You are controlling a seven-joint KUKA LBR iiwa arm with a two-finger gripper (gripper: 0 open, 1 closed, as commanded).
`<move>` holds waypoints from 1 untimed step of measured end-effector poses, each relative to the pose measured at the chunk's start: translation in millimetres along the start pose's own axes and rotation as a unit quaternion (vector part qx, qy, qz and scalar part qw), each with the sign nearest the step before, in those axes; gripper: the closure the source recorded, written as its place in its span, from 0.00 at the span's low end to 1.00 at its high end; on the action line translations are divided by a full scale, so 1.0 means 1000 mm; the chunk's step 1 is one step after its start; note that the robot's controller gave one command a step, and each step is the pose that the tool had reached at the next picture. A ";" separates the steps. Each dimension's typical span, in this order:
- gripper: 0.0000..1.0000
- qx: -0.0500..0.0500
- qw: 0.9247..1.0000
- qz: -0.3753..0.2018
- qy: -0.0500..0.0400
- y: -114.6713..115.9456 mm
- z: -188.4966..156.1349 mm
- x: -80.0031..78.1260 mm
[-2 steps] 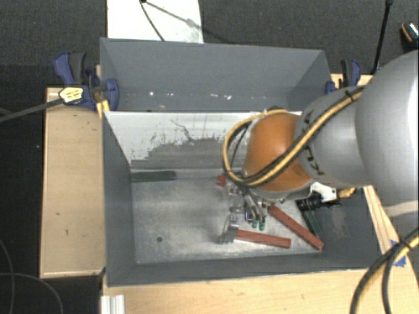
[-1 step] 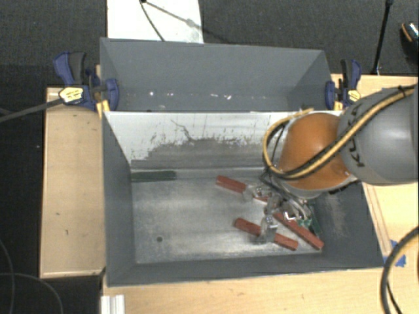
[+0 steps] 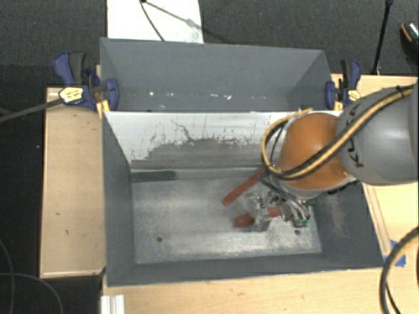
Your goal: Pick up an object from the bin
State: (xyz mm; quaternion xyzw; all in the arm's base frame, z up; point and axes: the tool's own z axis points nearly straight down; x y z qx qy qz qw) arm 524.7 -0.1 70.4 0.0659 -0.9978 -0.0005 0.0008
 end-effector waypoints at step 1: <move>1.00 0.001 1.000 0.006 -0.006 0.019 -0.153 -0.005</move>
Offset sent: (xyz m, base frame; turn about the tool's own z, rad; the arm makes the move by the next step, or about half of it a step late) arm 0.0007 0.0189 0.1480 0.0129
